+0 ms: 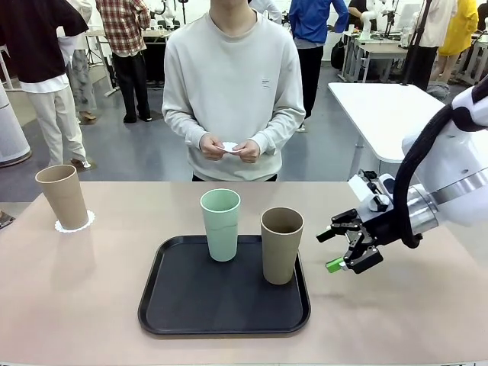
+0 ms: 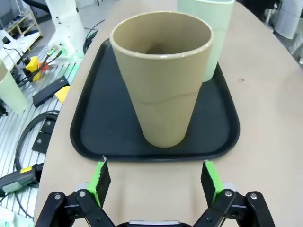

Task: Place coasters on the table and set cups on them.
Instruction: Take one Reusable plastic cup from the Flat Tray and place it on a coaster set by the human.

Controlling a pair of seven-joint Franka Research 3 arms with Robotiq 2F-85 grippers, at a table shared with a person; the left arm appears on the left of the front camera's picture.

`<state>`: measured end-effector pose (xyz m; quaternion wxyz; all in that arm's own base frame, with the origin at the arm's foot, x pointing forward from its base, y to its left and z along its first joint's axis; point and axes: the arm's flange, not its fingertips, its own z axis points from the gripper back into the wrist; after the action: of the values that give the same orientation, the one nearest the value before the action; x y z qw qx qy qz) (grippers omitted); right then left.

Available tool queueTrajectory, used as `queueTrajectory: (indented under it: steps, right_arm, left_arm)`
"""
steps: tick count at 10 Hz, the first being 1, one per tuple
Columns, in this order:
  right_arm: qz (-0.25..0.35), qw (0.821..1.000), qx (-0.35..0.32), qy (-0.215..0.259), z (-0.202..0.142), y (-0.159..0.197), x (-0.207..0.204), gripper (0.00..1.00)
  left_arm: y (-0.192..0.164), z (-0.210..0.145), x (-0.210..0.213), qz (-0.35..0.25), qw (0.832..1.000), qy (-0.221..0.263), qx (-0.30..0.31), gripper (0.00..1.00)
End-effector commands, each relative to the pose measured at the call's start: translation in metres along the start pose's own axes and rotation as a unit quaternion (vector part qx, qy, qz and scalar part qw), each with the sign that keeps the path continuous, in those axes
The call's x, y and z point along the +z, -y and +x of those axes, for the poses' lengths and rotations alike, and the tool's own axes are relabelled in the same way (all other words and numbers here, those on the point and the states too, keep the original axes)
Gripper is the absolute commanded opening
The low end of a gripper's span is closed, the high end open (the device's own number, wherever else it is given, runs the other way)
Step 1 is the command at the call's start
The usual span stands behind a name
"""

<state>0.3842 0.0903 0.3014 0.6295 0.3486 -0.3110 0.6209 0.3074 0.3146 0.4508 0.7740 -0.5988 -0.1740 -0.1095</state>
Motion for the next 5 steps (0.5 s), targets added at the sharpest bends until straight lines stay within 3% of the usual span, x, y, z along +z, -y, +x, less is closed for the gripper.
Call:
queueTrajectory:
  steps: [1,5]
  right_arm:
    - [-0.016,1.0,0.01,0.013,0.004,-0.006,-0.01,1.0]
    - [-0.008,0.998,0.005,0.055,0.014,-0.005,-0.02,1.0]
  left_arm:
    - [0.002,-0.001,0.001,-0.005,1.0,0.002,-0.001,1.0]
    - [0.002,-0.001,0.001,-0.005,1.0,0.002,-0.001,1.0]
